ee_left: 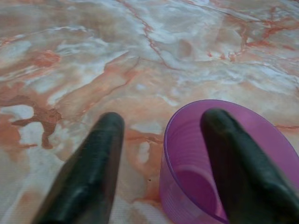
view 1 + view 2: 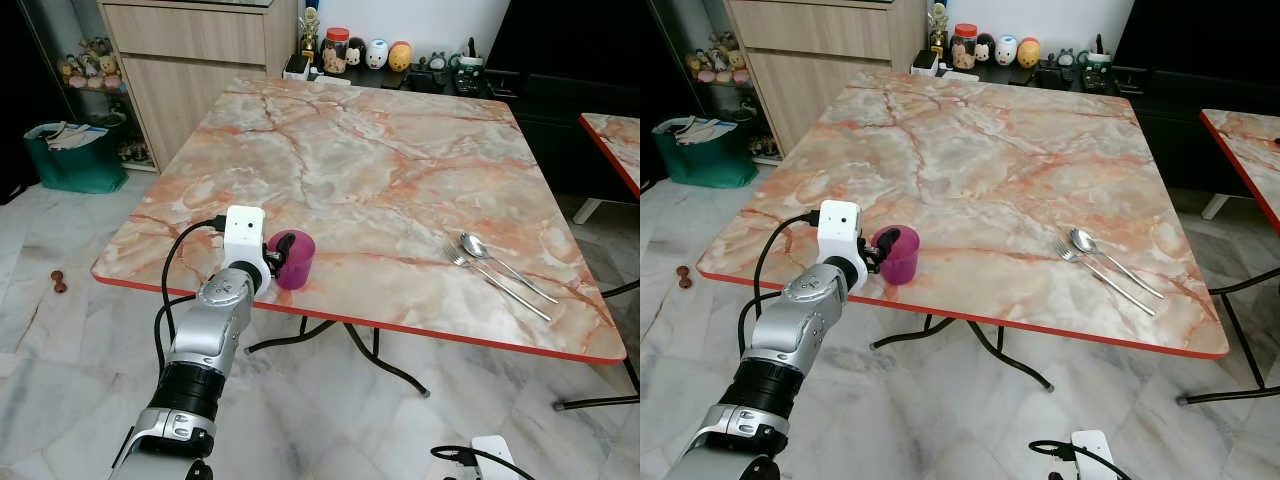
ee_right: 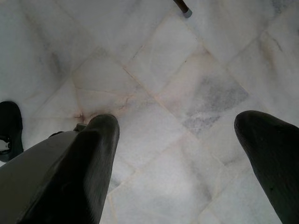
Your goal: Setting the table
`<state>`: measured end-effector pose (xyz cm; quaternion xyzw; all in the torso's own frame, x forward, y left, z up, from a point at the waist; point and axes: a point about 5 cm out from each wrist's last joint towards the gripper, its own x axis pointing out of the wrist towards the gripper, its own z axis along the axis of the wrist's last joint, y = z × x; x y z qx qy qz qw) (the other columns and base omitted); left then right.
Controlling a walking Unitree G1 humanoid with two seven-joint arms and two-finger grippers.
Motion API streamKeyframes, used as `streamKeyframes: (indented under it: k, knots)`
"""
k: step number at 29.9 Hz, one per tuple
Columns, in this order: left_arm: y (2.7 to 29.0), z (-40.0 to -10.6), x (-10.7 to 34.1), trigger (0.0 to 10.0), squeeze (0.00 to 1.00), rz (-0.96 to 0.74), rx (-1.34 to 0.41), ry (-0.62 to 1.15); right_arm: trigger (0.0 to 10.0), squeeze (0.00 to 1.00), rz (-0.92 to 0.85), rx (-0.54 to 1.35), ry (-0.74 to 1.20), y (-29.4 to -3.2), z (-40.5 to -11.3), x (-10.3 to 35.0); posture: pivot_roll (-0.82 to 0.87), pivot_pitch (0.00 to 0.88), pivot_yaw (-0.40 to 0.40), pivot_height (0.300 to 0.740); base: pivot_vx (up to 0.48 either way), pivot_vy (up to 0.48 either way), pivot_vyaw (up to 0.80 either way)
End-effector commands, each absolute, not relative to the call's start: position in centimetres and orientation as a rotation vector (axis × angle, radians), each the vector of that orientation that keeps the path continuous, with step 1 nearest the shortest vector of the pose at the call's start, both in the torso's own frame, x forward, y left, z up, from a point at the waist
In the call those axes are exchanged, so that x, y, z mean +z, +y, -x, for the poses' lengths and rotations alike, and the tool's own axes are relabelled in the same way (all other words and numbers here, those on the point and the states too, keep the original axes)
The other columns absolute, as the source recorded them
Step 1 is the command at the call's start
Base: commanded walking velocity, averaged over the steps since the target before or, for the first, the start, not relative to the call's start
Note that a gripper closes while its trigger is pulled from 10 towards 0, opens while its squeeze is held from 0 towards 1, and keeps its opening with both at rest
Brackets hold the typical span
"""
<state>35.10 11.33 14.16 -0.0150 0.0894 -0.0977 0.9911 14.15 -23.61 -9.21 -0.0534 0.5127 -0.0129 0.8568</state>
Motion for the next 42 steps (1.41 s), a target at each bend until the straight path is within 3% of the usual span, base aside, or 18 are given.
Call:
streamKeyframes:
  k: [1,2,3,4,5,6,18,19,21,22,42]
  knots:
    - [11.19,-35.31,14.23,2.2,0.0,0.025,-0.194,0.198,10.0,0.0,0.124,-0.023,1.083,-23.85,-14.26,-9.12,0.11,0.0,-0.071,0.74,0.0,0.0,0.0]
    - [11.19,-35.31,14.23,2.2,0.0,0.025,-0.194,0.198,10.0,0.0,0.124,-0.023,1.083,-23.85,-14.26,-9.12,0.11,0.0,-0.071,0.74,0.0,0.0,0.0]
    - [11.12,-35.29,14.21,3.8,0.0,0.022,-0.198,0.201,10.0,0.0,0.124,-0.022,1.083,-23.85,-14.25,-9.12,0.11,0.0,-0.071,0.74,0.0,0.0,0.0]
    - [11.07,-35.28,14.19,7.7,0.0,0.022,-0.199,0.204,10.0,0.0,0.124,-0.022,1.084,-23.85,-14.24,-9.12,0.11,0.0,-0.071,0.74,0.0,0.0,0.0]
    - [11.06,-35.28,14.19,7.7,0.0,0.022,-0.199,0.205,10.0,0.0,0.124,-0.022,1.084,-23.85,-14.24,-9.12,0.11,0.0,-0.071,0.74,0.0,0.0,0.0]
    - [11.07,-35.28,14.18,10.0,0.0,0.019,-0.199,0.206,10.0,0.0,0.124,-0.021,1.084,-23.84,-14.24,-9.13,0.11,0.0,-0.07,0.74,0.0,0.0,0.0]
    - [11.05,-35.31,14.25,10.0,0.0,0.018,-0.204,0.212,10.0,0.0,0.124,-0.018,1.086,-23.8,-14.26,-9.13,0.12,0.0,-0.07,0.74,0.0,0.0,0.0]
    - [11.0,-35.3,14.3,5.5,0.0,0.02,-0.205,0.211,10.0,0.0,0.124,-0.019,1.086,-23.8,-14.25,-9.14,0.12,0.0,-0.07,0.74,0.0,0.0,0.0]
    - [10.99,-35.29,14.33,5.5,0.0,0.022,-0.205,0.209,10.0,0.0,0.123,-0.019,1.087,-23.8,-14.23,-9.14,0.12,0.0,-0.068,0.74,0.0,0.0,0.0]
    - [10.93,-35.29,14.39,0.0,0.0,0.022,-0.206,0.207,10.0,0.0,0.124,-0.019,1.086,-23.82,-14.22,-9.14,0.12,0.0,-0.07,0.74,0.0,0.0,0.0]
    - [10.92,-35.36,15.04,0.0,0.0,0.024,-0.217,0.188,10.0,0.0,0.115,-0.021,1.081,-23.83,-14.25,-9.12,0.12,0.0,-0.072,0.74,0.0,0.0,0.0]
